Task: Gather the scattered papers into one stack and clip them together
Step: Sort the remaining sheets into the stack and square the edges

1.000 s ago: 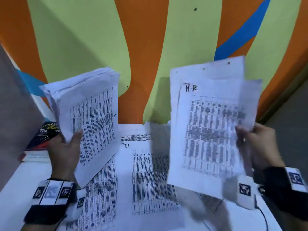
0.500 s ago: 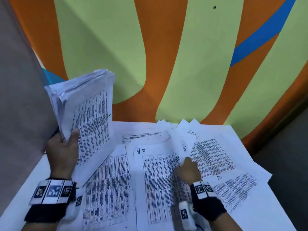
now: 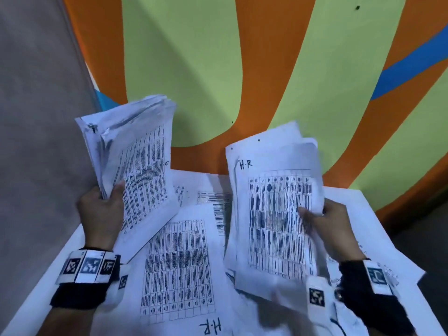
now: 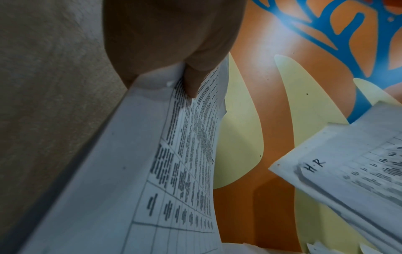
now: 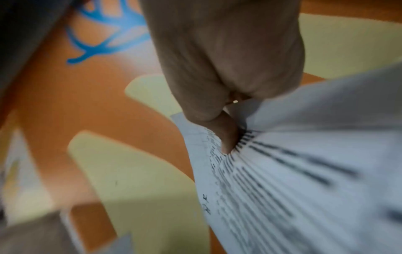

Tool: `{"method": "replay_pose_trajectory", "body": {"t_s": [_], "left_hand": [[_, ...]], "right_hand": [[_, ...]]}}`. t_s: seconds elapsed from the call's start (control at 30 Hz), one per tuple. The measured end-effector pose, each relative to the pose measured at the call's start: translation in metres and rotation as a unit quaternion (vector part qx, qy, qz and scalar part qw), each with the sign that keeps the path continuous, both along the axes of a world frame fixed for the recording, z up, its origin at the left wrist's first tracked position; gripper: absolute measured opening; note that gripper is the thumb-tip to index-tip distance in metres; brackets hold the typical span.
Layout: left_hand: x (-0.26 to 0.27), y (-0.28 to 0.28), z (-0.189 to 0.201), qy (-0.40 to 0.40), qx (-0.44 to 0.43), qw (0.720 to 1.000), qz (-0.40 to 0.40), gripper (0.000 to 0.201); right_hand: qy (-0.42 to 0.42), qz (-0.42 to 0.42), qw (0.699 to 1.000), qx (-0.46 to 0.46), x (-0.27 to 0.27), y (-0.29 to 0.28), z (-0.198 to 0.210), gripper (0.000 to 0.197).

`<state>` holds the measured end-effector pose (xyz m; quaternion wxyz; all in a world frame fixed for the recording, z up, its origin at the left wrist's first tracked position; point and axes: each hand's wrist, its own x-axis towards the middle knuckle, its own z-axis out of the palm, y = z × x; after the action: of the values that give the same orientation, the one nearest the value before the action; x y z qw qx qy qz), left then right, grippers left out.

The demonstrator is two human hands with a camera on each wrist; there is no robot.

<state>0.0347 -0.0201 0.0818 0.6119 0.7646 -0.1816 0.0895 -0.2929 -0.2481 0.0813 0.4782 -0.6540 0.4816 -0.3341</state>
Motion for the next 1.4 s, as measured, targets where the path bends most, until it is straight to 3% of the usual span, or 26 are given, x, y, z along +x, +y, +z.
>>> {"method": "replay_pose_trajectory", "body": {"t_s": [0.1, 0.17, 0.27, 0.33, 0.4, 0.47, 0.5, 0.6, 0.67, 0.8, 0.9, 1.0, 1.07, 1.17, 1.3, 1.4], "left_hand": [[0.01, 0.007, -0.002, 0.002, 0.003, 1.0, 0.007, 0.025], [0.014, 0.013, -0.002, 0.002, 0.007, 1.0, 0.014, 0.024], [0.021, 0.025, -0.005, -0.008, 0.006, 1.0, 0.026, 0.024], [0.026, 0.033, -0.008, -0.006, 0.006, 0.999, 0.033, 0.027], [0.029, 0.039, -0.011, 0.001, 0.012, 0.999, 0.043, 0.031], [0.03, 0.043, -0.011, 0.012, 0.018, 0.998, 0.055, 0.028], [0.03, 0.045, -0.011, 0.014, 0.021, 0.998, 0.062, 0.029], [0.028, 0.047, -0.01, 0.007, 0.019, 0.997, 0.069, 0.035], [0.029, 0.048, -0.011, 0.012, 0.013, 0.998, 0.065, 0.036], [0.034, 0.05, -0.015, 0.014, -0.001, 0.999, 0.049, 0.038], [0.034, 0.049, -0.013, 0.016, -0.003, 0.999, 0.051, 0.034], [0.026, 0.046, -0.002, 0.013, -0.016, 0.999, 0.042, 0.032], [0.031, 0.046, -0.001, 0.04, -0.035, 0.998, 0.037, 0.031], [0.039, 0.042, -0.001, 0.071, -0.067, 0.995, 0.01, 0.03], [0.021, 0.015, 0.006, 0.108, -0.091, 0.987, -0.078, 0.014], [0.0, -0.012, 0.004, 0.151, -0.08, 0.972, -0.163, 0.014]], "right_hand": [[-0.095, 0.04, 0.978, 0.182, 0.022, -0.001, -0.009, 0.003], [-0.08, 0.077, 0.956, 0.273, 0.045, 0.007, -0.036, 0.011], [-0.039, 0.109, 0.943, 0.311, 0.077, 0.033, -0.067, 0.022], [0.021, 0.114, 0.951, 0.286, 0.098, 0.053, -0.078, 0.027], [0.129, 0.117, 0.964, 0.198, 0.12, 0.068, -0.088, 0.03], [0.236, 0.128, 0.958, 0.102, 0.14, 0.081, -0.091, 0.014], [0.285, 0.132, 0.946, 0.074, 0.149, 0.087, -0.09, 0.015], [0.387, 0.142, 0.91, 0.04, 0.166, 0.1, -0.098, 0.057], [0.403, 0.128, 0.906, 0.026, 0.176, 0.108, -0.099, 0.066], [0.364, 0.099, 0.922, 0.09, 0.181, 0.105, -0.112, 0.057], [0.292, 0.137, 0.94, 0.112, 0.171, 0.098, -0.111, 0.022], [0.231, 0.16, 0.959, 0.032, 0.153, 0.09, -0.082, 0.01], [0.162, 0.16, 0.972, -0.051, 0.131, 0.079, -0.042, 0.02], [0.055, 0.166, 0.975, -0.138, 0.094, 0.055, 0.024, 0.01], [-0.142, 0.202, 0.969, 0.009, 0.074, 0.022, 0.068, 0.023], [-0.128, 0.193, 0.969, 0.085, 0.078, 0.007, 0.055, 0.011]]}}
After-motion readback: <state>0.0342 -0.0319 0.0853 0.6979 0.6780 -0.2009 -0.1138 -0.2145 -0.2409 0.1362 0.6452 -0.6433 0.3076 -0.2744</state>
